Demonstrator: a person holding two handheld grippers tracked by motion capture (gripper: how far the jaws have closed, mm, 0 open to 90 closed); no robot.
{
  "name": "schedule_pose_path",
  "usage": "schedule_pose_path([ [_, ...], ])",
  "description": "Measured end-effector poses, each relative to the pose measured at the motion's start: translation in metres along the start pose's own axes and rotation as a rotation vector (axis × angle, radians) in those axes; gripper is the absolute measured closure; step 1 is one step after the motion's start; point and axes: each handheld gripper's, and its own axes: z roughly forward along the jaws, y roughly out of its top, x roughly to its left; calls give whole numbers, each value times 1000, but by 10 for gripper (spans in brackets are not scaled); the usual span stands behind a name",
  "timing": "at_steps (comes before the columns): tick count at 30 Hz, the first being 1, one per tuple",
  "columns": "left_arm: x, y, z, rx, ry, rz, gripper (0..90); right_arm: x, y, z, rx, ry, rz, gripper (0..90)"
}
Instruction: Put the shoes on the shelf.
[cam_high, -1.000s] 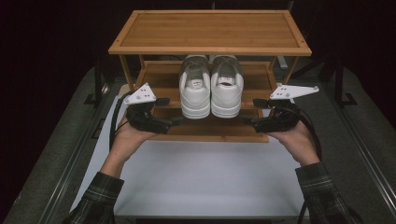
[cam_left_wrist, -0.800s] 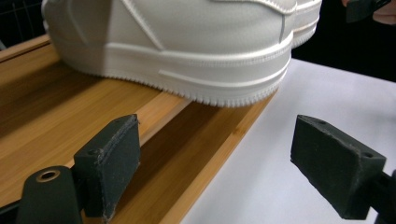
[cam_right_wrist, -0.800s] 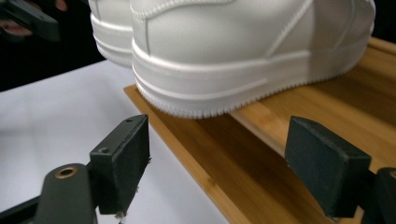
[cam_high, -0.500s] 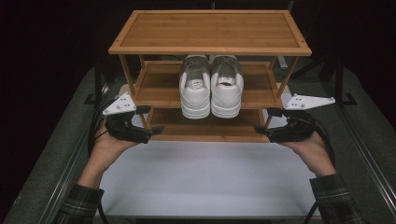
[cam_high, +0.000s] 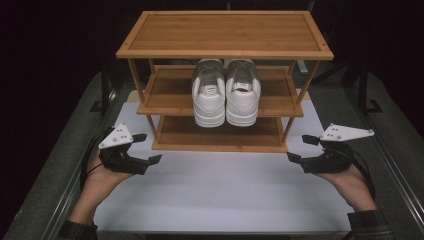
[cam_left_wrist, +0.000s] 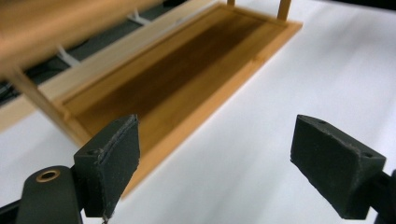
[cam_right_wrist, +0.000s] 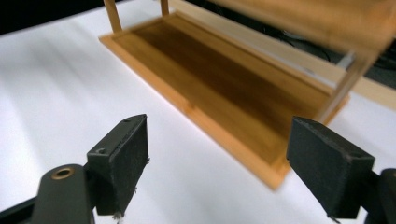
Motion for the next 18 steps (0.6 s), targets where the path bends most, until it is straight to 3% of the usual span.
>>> schedule_pose_path([
  [11,-1,-50,-3,67,21,-36,156,-7,-51,1,47,-24,52,206],
  [18,0,-85,-3,149,39,-55,156,-11,-83,5,108,-63,86,185],
])
